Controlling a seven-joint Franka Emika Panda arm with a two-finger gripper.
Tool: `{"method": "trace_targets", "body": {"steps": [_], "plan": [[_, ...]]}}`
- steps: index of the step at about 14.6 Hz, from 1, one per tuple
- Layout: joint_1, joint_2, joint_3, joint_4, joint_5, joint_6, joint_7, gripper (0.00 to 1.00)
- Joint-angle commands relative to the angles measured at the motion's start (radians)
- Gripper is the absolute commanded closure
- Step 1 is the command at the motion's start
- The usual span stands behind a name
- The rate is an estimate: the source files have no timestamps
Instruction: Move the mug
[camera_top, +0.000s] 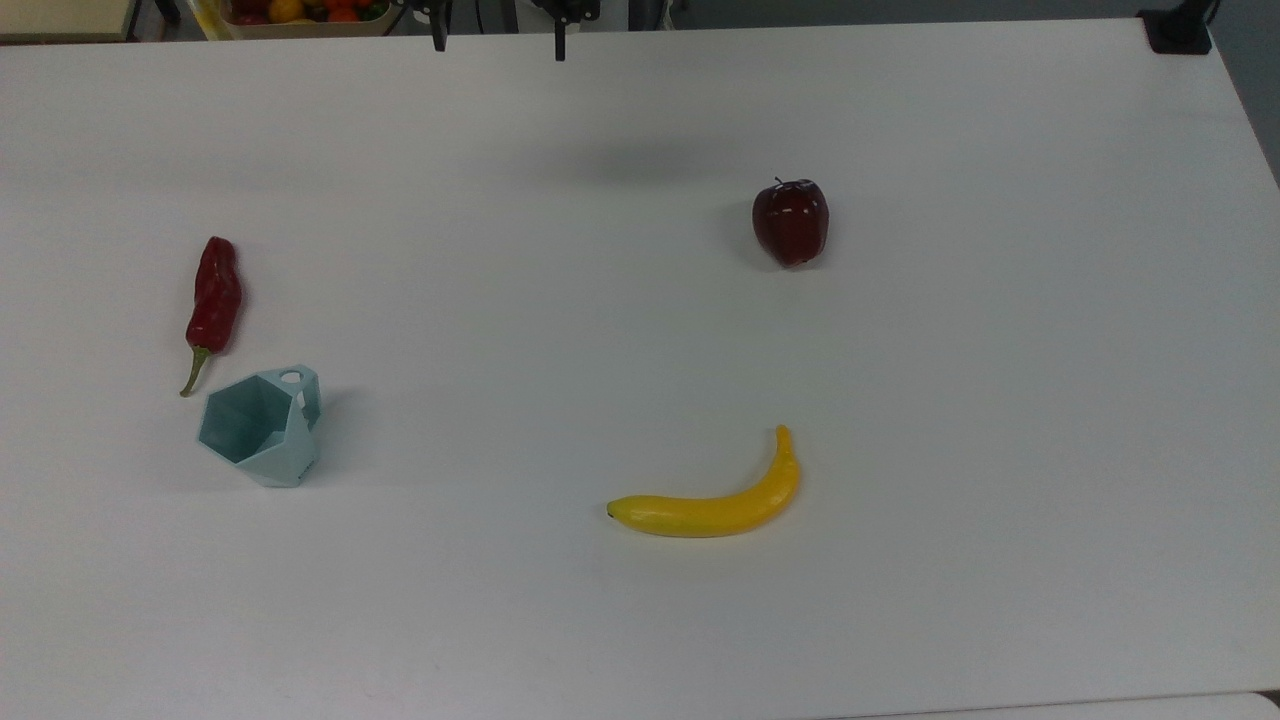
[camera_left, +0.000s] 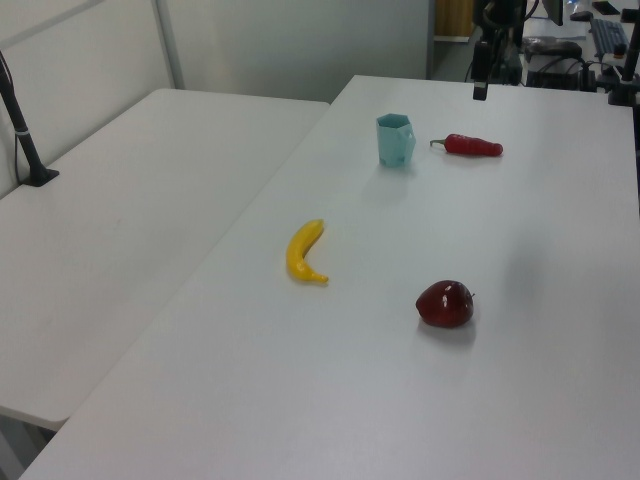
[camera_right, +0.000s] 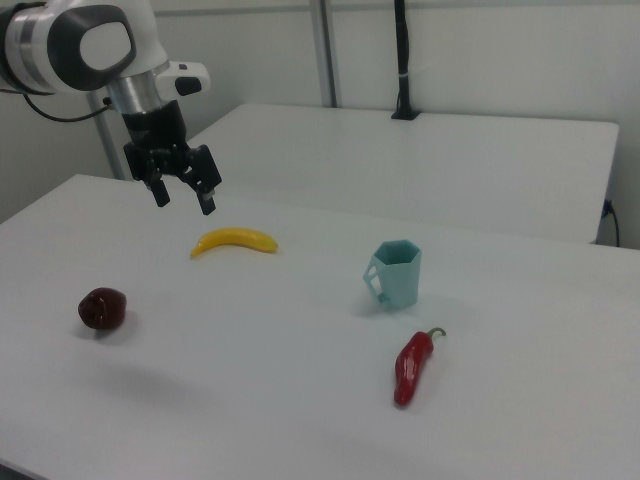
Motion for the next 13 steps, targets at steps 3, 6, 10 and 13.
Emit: {"method": "trace_targets", "body": {"steps": [3, 6, 10, 13], "plan": [[0.002, -0.017, -0.004, -0.011, 0.016, -0.033, -0.021, 0.00], [0.002, -0.015, -0.004, -0.012, 0.016, -0.033, -0.021, 0.00], [0.002, -0.011, -0.005, -0.011, 0.017, -0.027, -0.014, 0.00], [-0.014, -0.007, -0.005, -0.009, 0.017, -0.017, -0.002, 0.00]]}}
